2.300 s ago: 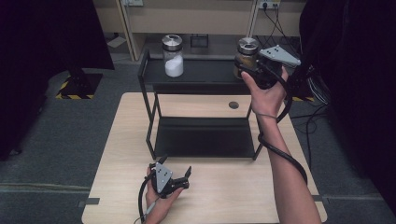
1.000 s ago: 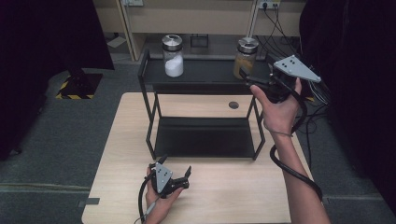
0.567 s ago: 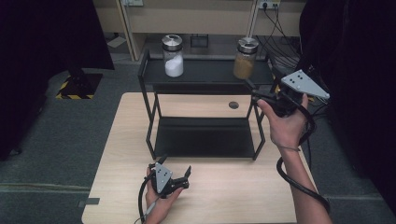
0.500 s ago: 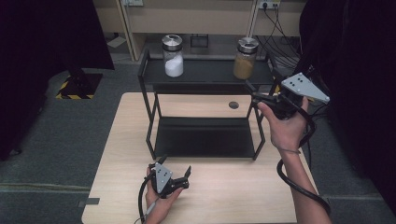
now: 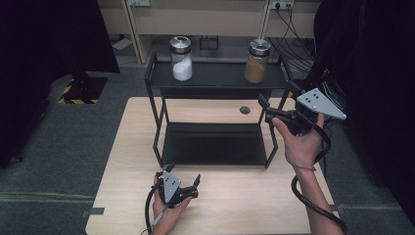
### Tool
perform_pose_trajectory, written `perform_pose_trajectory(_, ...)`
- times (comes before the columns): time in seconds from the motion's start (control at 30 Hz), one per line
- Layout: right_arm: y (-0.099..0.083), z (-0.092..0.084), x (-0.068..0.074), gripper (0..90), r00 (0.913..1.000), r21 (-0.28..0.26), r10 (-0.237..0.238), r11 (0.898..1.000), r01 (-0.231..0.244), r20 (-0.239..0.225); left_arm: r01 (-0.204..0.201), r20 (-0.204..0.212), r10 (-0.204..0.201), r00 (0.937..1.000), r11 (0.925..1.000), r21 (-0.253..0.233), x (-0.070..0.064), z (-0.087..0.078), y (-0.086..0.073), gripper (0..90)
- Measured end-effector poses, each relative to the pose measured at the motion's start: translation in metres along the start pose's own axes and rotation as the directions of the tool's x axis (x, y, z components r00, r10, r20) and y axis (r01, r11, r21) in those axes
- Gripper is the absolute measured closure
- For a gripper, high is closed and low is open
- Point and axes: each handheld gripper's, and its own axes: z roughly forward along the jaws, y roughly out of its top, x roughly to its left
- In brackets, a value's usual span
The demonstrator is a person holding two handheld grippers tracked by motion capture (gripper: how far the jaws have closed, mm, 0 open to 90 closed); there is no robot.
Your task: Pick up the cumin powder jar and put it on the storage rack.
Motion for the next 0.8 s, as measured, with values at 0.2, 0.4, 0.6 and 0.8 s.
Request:
perform_pose_trajectory(0.2,-0.004,-0.003,0.002,7.2,1.0,-0.008,-0.001,1.0,0.001,-0.001,-0.001,0.0,0.001,1.0,1.0,0.001,0.0,0.0,0.0,0.5)
perform_pose_trajectory(0.4,-0.011,-0.007,0.006,7.2,0.9999,-0.006,-0.013,1.0,0.013,0.0,-0.002,0.0,0.002,1.0,1.0,0.0,0.0,0.0,0.0,0.4)
perform_pose_trajectory(0.6,-0.016,-0.01,0.01,7.1,0.9992,0.003,-0.039,0.999,0.039,0.004,-0.003,0.0,0.003,1.0,1.0,0.0,0.0,0.0,0.0,0.4)
perform_pose_trajectory(0.8,-0.026,-0.015,0.01,7.0,0.9995,0.01,-0.03,1.0,0.03,-0.005,-0.005,-0.003,0.005,1.0,1.0,-0.001,-0.001,0.0,0.0,0.4)
